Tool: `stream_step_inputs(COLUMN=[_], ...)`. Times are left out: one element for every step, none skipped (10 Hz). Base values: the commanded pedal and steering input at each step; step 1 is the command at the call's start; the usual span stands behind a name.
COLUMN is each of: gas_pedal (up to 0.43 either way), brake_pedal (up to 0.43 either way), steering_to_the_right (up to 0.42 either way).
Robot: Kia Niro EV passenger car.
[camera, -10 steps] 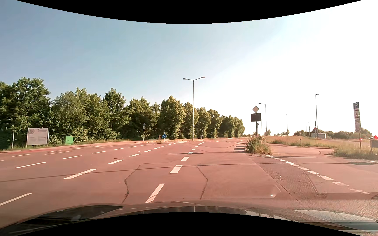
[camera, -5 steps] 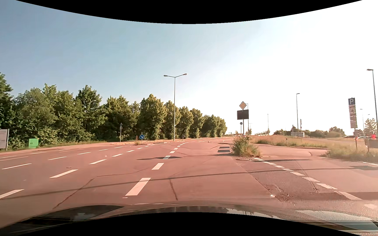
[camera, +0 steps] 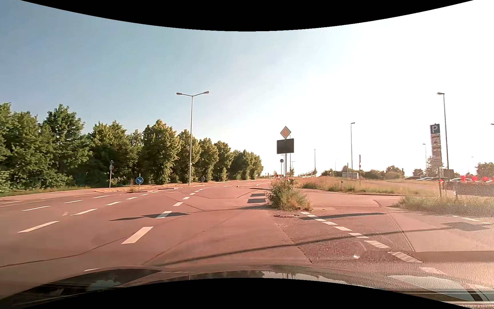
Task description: Follow the waypoints while adhering to traffic rules and regulations
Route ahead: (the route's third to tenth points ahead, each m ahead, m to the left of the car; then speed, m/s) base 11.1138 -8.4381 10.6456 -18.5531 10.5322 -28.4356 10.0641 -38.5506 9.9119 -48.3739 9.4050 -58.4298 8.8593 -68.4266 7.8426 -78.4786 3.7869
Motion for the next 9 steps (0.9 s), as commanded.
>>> stream_step_inputs(gas_pedal=[0.047, 0.047, 0.079, 0.079, 0.098, 0.138, 0.138, 0.138, 0.138], brake_pedal=[0.012, 0.012, 0.012, 0.012, 0.012, 0.012, 0.012, 0.012, 0.012], steering_to_the_right=[0.399, 0.424, 0.456, 0.483, 0.501, 0.515, 0.528, 0.534, 0.542])
